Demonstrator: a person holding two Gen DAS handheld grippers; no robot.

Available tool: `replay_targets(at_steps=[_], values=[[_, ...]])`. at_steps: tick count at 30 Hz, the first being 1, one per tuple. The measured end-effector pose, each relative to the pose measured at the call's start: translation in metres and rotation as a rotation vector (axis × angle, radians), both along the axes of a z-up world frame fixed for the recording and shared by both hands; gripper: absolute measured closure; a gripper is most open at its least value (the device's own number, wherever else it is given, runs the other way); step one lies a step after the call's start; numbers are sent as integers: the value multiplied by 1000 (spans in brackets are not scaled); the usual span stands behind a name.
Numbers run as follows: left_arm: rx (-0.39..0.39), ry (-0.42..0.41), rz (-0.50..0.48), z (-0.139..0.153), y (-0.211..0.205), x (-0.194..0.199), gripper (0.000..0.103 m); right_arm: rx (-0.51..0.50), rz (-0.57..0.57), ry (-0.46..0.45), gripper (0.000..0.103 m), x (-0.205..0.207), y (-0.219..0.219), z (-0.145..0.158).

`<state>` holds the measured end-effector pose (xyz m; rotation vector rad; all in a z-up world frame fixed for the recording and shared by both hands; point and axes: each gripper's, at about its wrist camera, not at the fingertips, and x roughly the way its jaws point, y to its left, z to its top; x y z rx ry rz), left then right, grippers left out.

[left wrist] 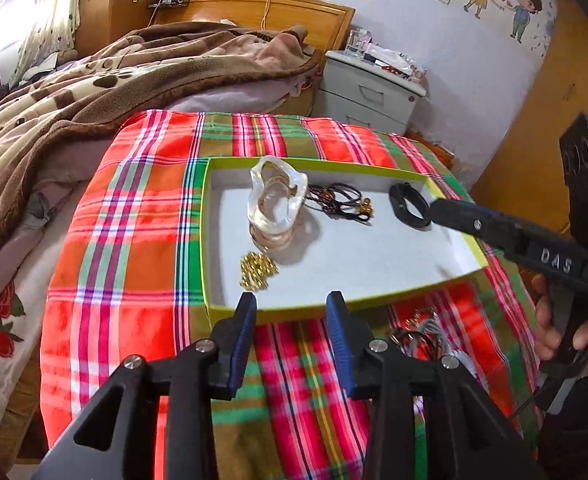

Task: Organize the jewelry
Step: 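Carry the gold chain and beaded necklace into the box and open both tools, then grasp the pale blue coil hair tie with the right tool while the left tool grasps the lavender coil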

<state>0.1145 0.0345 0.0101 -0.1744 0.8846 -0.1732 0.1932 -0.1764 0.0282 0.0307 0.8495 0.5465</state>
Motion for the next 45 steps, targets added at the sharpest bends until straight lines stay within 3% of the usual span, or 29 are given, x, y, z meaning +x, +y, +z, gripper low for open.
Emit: replay_targets(at_steps=[6, 10, 22, 33, 35, 39, 41, 45], values=[[0, -36, 1, 7, 1, -18, 65, 24, -32, -16, 62, -29, -18, -1], [-3, -48, -23, 8, -3, -30, 65, -34, -55, -34, 62, -48, -24, -6], [-35, 25, -140, -17, -28, -41, 65, -115, -37, 18, 62, -90, -33, -40], [19, 62, -179, -28, -45, -31, 65, -238, -21, 18, 62, -98, -18, -52], [31, 69, -182, -29, -48, -29, 65, -246, -30, 21, 78, -98, -21, -53], [49, 75, -193, -31, -53, -28, 65, -247, -42, 25, 82, -100, -30, -55], [52, 80, -195, -32, -55, -28, 65, -252, -49, 25, 90, -101, -34, -55], [71, 88, -204, -34, -59, -27, 65, -256, -78, 11, 93, -102, -44, -53]])
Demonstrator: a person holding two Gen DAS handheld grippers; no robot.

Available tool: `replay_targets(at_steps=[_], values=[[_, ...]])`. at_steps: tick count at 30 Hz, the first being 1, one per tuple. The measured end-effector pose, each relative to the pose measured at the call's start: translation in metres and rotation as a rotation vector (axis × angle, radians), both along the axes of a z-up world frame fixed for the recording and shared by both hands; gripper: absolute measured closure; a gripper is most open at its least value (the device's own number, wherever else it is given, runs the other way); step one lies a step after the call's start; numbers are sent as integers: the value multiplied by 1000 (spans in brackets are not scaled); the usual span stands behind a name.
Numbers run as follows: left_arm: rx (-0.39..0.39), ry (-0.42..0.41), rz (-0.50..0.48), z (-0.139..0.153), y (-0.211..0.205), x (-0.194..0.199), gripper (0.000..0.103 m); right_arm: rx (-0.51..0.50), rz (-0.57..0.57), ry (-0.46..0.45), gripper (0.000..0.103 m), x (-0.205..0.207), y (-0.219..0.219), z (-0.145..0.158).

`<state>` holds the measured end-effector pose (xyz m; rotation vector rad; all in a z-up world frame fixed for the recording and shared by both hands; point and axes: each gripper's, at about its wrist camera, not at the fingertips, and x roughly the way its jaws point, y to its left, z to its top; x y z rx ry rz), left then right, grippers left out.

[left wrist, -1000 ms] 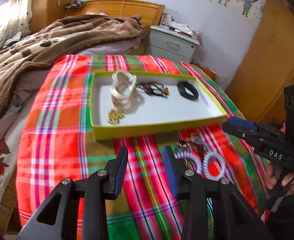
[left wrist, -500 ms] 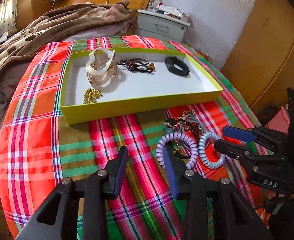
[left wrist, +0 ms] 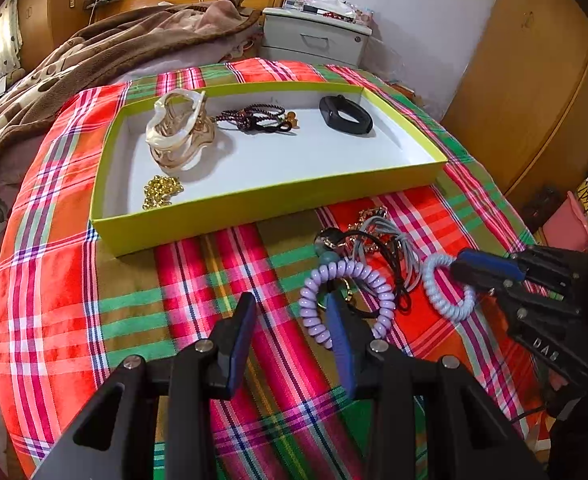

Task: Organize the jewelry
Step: 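Grasp the pale blue coil hair tie with the right tool while the left tool grasps the lavender coil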

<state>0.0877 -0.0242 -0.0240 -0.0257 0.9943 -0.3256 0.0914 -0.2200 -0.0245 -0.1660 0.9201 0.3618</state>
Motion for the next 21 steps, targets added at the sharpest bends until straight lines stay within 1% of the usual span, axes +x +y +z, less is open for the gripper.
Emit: replay_targets(at_steps=[4, 8, 9, 11, 12, 14, 18, 21], values=[[19, -2, 4, 0, -2, 0, 65, -6, -38, -7, 93, -1, -13, 1], [42, -6, 14, 0, -3, 3, 65, -33, -56, -17, 93, -2, -18, 2], [53, -5, 16, 0, -3, 3, 65, -29, -59, -17, 93, -3, -19, 3], [105, -18, 27, 0, -4, 3, 65, -33, -68, -19, 93, -1, -21, 3], [118, -22, 31, -1, -4, 3, 67, -36, -68, -20, 93, -1, -21, 3], [118, -23, 37, -1, 0, 3, 70, -27, -65, -15, 93, -1, -22, 2], [160, -30, 40, -2, 2, 2, 70, -28, -65, -6, 93, 0, -22, 0], [162, -24, 41, -1, 2, 3, 70, -31, -61, 3, 92, 1, -21, -2]])
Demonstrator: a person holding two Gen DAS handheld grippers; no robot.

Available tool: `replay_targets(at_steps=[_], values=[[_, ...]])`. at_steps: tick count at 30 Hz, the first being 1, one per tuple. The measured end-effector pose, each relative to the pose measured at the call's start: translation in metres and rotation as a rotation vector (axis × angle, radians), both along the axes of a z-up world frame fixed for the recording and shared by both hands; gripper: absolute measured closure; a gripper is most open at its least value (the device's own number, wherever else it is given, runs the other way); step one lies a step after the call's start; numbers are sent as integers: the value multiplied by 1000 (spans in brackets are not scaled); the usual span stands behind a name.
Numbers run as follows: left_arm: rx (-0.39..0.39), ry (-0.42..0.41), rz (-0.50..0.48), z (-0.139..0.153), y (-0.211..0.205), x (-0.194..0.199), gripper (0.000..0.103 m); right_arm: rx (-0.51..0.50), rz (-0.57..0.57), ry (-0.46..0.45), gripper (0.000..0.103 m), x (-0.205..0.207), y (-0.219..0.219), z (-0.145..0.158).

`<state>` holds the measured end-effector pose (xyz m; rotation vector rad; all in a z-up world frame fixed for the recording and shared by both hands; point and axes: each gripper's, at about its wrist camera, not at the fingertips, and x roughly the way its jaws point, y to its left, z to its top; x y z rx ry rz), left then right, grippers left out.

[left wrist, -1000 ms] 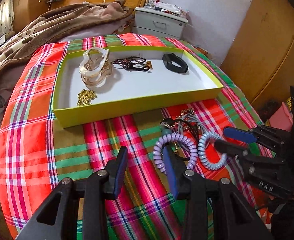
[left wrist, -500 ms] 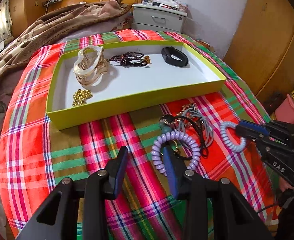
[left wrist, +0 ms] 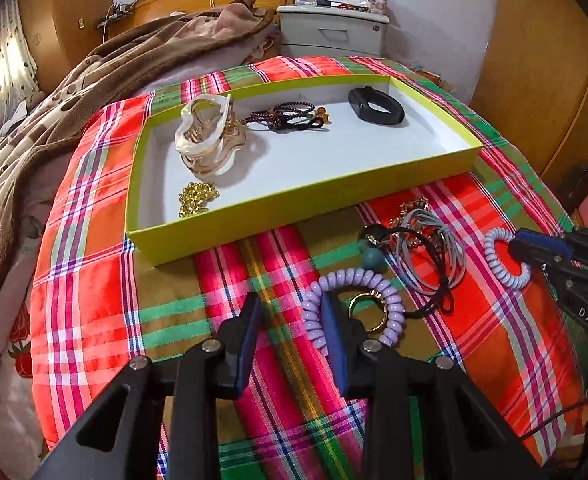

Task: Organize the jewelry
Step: 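Grasp the pale blue coil hair tie with the right tool while the left tool grasps the lavender coil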

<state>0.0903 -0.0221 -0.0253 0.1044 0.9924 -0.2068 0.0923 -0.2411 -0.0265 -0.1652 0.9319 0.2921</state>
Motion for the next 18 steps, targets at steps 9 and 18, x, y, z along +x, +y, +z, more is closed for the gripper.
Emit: replay_targets(at_steps=[9, 18], values=[[7, -22, -27, 0, -1, -2, 91, -12, 5, -7, 92, -2, 4, 0], [-44, -18, 17, 1, 13, -7, 93, 12, -2, -10, 93, -4, 3, 0]])
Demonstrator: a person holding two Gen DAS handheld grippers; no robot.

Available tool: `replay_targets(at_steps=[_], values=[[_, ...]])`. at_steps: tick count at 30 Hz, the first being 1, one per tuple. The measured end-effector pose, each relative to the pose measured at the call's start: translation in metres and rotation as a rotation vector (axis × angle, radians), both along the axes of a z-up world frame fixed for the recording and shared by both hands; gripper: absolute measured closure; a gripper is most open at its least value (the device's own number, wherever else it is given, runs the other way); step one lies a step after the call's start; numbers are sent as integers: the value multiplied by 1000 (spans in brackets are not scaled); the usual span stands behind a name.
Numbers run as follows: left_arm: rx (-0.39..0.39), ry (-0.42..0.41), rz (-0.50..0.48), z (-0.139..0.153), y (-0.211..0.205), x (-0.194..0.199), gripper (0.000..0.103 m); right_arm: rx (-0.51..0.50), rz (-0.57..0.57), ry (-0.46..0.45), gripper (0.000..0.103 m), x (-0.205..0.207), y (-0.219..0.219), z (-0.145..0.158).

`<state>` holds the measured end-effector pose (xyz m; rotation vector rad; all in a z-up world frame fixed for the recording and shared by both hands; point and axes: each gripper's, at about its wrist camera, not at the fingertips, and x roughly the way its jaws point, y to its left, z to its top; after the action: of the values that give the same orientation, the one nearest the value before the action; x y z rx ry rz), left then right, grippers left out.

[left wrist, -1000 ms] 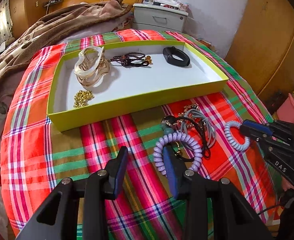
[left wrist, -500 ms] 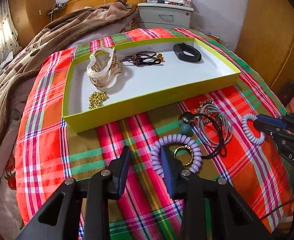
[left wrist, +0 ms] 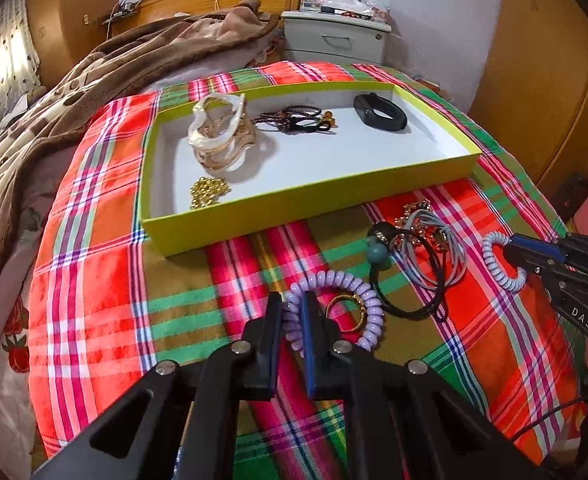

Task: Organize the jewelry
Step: 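Grasp the pale blue coil hair tie with the right tool while the left tool grasps the lavender coil, then carry both coil hair ties into the yellow box and open both tools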

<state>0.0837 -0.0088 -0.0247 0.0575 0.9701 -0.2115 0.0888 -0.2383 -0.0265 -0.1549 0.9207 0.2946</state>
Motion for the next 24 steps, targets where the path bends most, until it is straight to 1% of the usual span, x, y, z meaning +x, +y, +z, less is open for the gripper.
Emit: replay_targets(at_steps=[6, 24], values=[[-42, -15, 32, 6, 13, -3, 93, 25, -5, -7, 93, -1, 0, 2], [-73, -73, 47, 31, 23, -7, 93, 59, -24, -49, 93, -1, 0, 20]])
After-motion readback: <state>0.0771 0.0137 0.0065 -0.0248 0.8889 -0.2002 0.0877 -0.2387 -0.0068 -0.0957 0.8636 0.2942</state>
